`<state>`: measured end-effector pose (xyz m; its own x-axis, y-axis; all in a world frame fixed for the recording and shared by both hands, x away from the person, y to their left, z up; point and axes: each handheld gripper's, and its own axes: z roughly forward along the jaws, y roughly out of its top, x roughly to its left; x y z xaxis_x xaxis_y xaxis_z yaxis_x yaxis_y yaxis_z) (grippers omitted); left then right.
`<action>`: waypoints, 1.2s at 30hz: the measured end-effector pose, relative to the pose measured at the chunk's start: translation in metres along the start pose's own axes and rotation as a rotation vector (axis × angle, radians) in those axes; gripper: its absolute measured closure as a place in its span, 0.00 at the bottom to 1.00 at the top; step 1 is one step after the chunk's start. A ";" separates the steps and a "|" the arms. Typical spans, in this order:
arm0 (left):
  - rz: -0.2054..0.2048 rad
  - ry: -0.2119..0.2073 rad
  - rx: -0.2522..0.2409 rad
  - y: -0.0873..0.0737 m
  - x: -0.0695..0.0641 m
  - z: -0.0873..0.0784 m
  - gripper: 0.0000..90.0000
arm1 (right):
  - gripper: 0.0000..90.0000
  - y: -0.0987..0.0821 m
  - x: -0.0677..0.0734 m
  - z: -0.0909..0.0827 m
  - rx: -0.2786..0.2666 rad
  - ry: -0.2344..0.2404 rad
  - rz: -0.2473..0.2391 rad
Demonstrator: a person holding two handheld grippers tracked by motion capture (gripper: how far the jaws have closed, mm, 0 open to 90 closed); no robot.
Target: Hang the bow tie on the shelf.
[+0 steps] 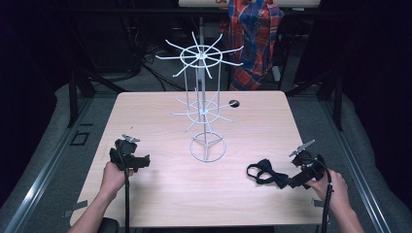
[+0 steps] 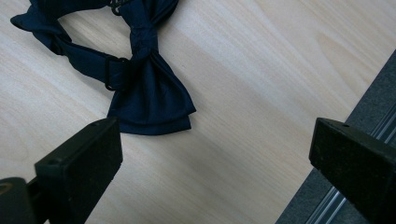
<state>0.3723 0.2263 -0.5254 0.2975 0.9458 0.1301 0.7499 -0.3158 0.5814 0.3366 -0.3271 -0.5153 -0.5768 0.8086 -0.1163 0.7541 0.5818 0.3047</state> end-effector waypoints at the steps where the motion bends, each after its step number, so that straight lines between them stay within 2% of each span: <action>1: 0.000 0.000 0.001 0.000 0.000 0.000 0.17 | 0.02 0.000 0.000 -0.001 -0.004 -0.002 -0.001; 5: 0.001 0.000 0.003 0.000 0.000 0.000 0.17 | 0.01 0.000 0.000 -0.001 -0.001 -0.002 -0.006; 9: 0.000 0.001 0.002 0.000 0.000 0.001 0.17 | 0.01 0.001 0.000 -0.001 -0.013 0.000 -0.005; 10: -0.002 0.003 0.002 0.000 0.001 0.001 0.17 | 0.01 0.001 0.001 0.000 -0.032 0.002 0.008; 11: -0.003 0.002 0.000 0.000 0.001 0.000 0.17 | 0.01 0.002 0.000 -0.001 -0.010 0.003 -0.010; 15: 0.002 0.001 0.003 -0.002 0.002 0.000 0.17 | 0.01 0.005 0.002 0.000 -0.022 0.014 -0.005; 16: 0.000 0.002 -0.002 -0.003 0.003 -0.001 0.17 | 0.01 0.006 0.002 -0.001 -0.011 0.021 -0.014; 22: -0.019 0.008 -0.018 -0.006 0.008 -0.005 0.17 | 0.00 0.013 0.010 0.000 -0.039 0.025 -0.016; 24: -0.016 0.007 -0.014 -0.005 0.007 -0.005 0.17 | 0.00 0.016 0.011 0.000 -0.014 0.032 -0.046; 27: -0.001 0.004 -0.012 -0.004 0.005 -0.003 0.17 | 0.00 0.017 0.013 0.002 -0.003 0.039 -0.054; 31: 0.003 -0.002 -0.012 -0.004 0.004 -0.003 0.17 | 0.00 0.017 0.015 0.005 -0.031 0.051 -0.031; 34: 0.000 0.003 -0.015 -0.004 0.005 -0.003 0.17 | 0.00 0.020 0.016 0.005 -0.004 0.063 -0.062; 36: 0.002 0.003 -0.011 -0.003 0.005 -0.002 0.17 | 0.00 0.022 0.019 0.005 -0.011 0.073 -0.064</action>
<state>0.3698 0.2321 -0.5248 0.2969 0.9455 0.1337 0.7425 -0.3166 0.5903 0.3437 -0.2980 -0.5157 -0.6456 0.7607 -0.0672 0.7116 0.6311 0.3089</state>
